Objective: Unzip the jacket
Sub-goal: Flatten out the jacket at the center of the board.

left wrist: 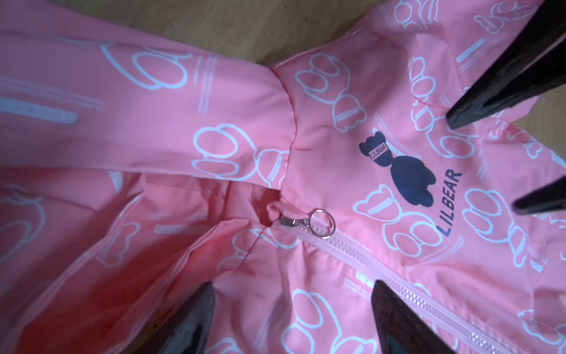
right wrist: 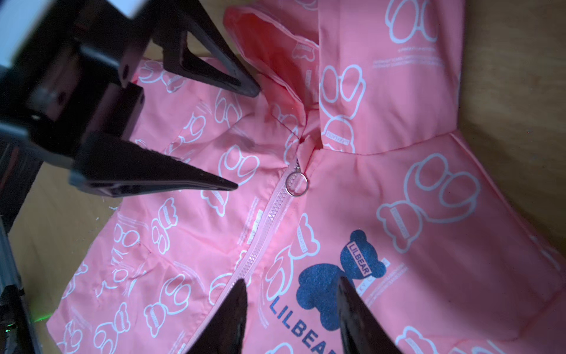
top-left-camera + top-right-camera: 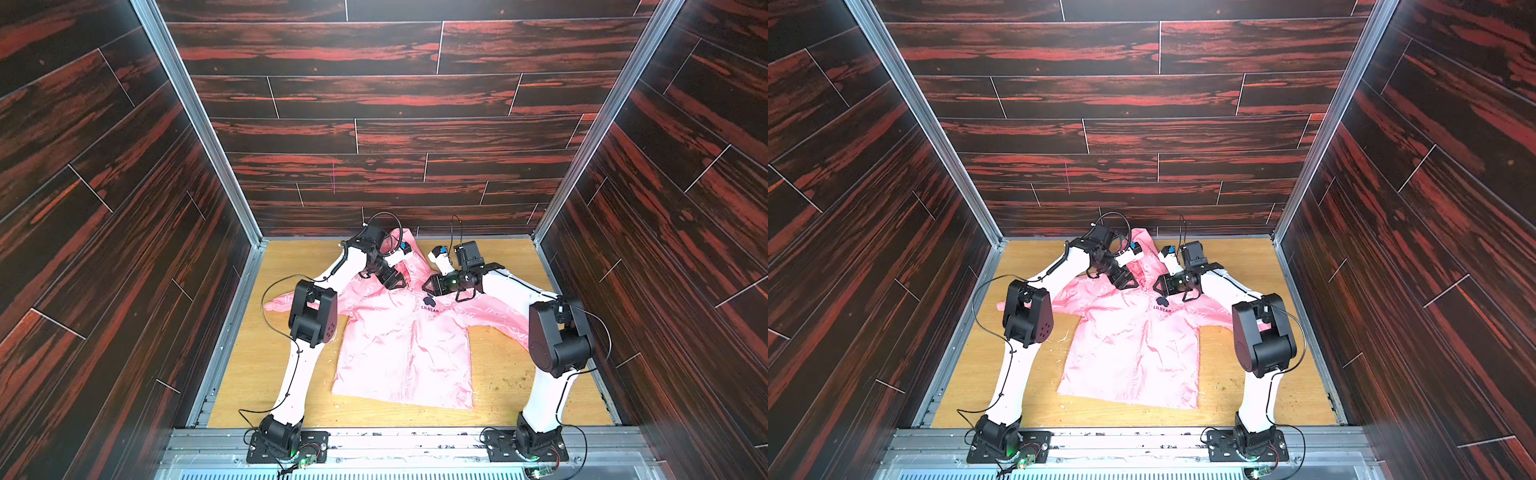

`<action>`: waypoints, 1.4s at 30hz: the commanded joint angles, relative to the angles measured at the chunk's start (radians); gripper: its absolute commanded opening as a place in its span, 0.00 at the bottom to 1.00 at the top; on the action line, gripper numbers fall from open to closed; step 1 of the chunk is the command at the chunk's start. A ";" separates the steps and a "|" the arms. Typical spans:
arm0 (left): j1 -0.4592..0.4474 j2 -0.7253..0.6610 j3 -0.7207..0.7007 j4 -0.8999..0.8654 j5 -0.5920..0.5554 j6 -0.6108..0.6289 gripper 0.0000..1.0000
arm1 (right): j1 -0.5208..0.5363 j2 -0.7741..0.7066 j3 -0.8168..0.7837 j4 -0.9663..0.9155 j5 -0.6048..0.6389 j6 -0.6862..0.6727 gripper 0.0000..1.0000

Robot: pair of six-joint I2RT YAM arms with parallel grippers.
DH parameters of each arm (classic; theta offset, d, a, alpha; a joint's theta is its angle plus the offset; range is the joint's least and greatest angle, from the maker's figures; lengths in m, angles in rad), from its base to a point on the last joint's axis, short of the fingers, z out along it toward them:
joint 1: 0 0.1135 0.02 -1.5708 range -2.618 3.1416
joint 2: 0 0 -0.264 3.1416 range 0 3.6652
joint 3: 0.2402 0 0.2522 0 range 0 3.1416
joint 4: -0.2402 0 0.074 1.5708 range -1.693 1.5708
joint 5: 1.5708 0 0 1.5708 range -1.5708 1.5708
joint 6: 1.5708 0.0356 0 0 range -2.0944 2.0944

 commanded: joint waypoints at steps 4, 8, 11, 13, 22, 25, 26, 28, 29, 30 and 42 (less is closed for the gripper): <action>0.017 -0.110 -0.072 0.123 0.068 0.054 0.80 | 0.004 0.012 -0.004 0.009 0.061 0.002 0.48; 0.033 -0.015 0.042 0.006 0.070 0.113 0.80 | 0.004 0.008 -0.004 0.011 0.066 0.002 0.48; 0.042 0.147 0.326 -0.245 0.090 0.146 0.79 | 0.004 -0.003 -0.018 0.019 0.061 -0.007 0.48; 0.041 0.227 0.464 -0.344 0.094 0.143 0.78 | 0.004 -0.006 -0.025 0.020 0.057 -0.011 0.48; 0.020 0.268 0.429 -0.310 0.053 0.093 0.71 | 0.004 -0.002 -0.030 0.003 0.044 -0.016 0.48; 0.012 0.281 0.431 -0.335 0.030 0.102 0.65 | 0.004 0.000 -0.031 0.005 0.044 -0.012 0.48; 0.009 0.280 0.417 -0.333 0.012 0.106 0.61 | 0.004 0.000 -0.030 0.005 0.044 -0.009 0.48; 0.005 0.278 0.398 -0.327 -0.025 0.110 0.49 | 0.006 0.001 -0.028 0.008 0.041 0.002 0.48; 0.006 0.277 0.387 -0.323 -0.031 0.104 0.40 | 0.007 0.001 -0.026 0.008 0.038 0.005 0.48; 0.008 0.273 0.376 -0.313 -0.033 0.093 0.34 | 0.012 0.002 -0.025 0.008 0.038 0.008 0.48; 0.022 -0.199 -0.453 0.162 0.031 -0.027 0.12 | 0.058 0.064 0.091 -0.083 0.213 0.038 0.57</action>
